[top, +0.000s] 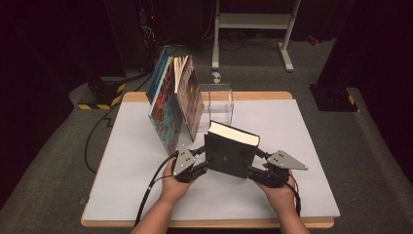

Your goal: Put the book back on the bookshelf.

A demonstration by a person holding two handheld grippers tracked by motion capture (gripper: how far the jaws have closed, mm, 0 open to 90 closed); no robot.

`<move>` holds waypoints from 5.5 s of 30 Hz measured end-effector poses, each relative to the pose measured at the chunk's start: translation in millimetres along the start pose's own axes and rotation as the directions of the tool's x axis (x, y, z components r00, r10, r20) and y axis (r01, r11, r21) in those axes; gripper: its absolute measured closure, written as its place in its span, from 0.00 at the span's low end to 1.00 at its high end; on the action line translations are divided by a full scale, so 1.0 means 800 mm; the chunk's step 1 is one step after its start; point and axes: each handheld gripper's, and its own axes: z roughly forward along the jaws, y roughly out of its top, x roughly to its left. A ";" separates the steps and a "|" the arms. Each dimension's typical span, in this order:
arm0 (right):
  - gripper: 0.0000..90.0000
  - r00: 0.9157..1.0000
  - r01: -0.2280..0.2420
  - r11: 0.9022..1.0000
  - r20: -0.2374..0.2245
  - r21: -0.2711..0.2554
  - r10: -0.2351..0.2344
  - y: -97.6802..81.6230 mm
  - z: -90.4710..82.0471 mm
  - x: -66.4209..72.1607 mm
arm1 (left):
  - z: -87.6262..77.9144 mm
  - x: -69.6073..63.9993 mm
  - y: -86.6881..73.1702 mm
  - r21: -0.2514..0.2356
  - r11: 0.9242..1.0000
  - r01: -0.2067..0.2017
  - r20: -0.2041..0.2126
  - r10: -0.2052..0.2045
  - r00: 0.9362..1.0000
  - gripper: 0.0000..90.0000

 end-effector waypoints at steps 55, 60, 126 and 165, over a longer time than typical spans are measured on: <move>0.26 0.997 -0.053 0.999 -0.063 0.000 0.053 -0.011 0.001 -0.005 | -0.148 0.145 -0.021 0.127 0.992 0.018 -0.494 0.047 0.868 0.42; 0.24 0.996 -0.041 0.999 -0.074 -0.002 0.041 0.001 0.006 -0.008 | -0.150 0.147 -0.020 0.125 0.992 0.028 -0.498 0.038 0.867 0.41; 0.55 0.976 0.036 0.988 0.216 -0.151 -0.002 0.002 0.005 0.020 | -0.157 0.148 -0.007 0.023 0.997 0.079 -0.436 -0.061 0.898 0.35; 0.60 0.964 0.002 0.994 0.263 -0.111 0.028 0.051 0.058 0.025 | -0.162 0.150 -0.004 0.008 0.996 0.088 -0.435 -0.076 0.897 0.35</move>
